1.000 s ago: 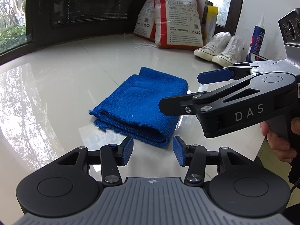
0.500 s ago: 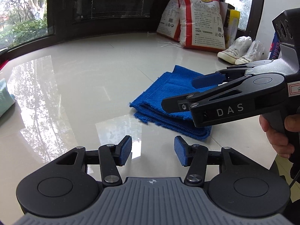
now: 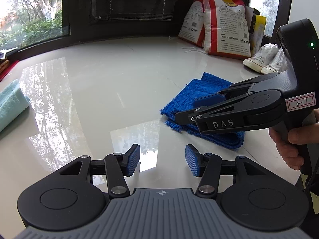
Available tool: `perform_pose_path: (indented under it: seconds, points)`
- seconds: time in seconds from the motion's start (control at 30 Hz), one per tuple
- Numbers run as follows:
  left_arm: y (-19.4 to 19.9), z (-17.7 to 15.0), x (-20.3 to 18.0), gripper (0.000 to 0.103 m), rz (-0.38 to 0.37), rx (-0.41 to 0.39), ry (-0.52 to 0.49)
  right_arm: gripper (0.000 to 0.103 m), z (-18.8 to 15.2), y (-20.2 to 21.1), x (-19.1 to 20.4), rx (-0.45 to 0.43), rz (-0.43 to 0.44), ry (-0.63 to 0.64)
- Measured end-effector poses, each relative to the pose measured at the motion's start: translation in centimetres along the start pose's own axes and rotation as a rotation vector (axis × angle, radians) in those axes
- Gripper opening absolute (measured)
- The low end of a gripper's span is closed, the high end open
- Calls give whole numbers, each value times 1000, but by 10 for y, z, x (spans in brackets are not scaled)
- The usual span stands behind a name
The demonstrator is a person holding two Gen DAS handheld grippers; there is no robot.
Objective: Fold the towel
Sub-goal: 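Move the open right gripper down to the edge of the blue towel, then close the right gripper on the blue towel's edge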
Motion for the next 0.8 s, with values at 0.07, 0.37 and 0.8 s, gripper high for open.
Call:
perform_pose_path:
  seconds: [0.07, 0.37, 0.8]
  points:
    - [0, 0, 1, 54, 0, 1, 0, 31, 0, -2, -1, 0, -3, -1]
    - [-3, 0, 0, 54, -8, 5, 7, 22, 2, -3, -9, 3, 6, -36]
    - [-4, -1, 1, 54, -2, 3, 9, 23, 7, -1, -8, -10, 9, -47]
Point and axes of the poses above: each gripper's, at about its wrist camera, not at the fingertips, and y roughly against the way its jaws point, x to its left, z to its top, the point moved 7 cm from there along -y, roughly the way its jaws point, and after that the axes turned 11 degrees about -x, right-handed, at the moved point
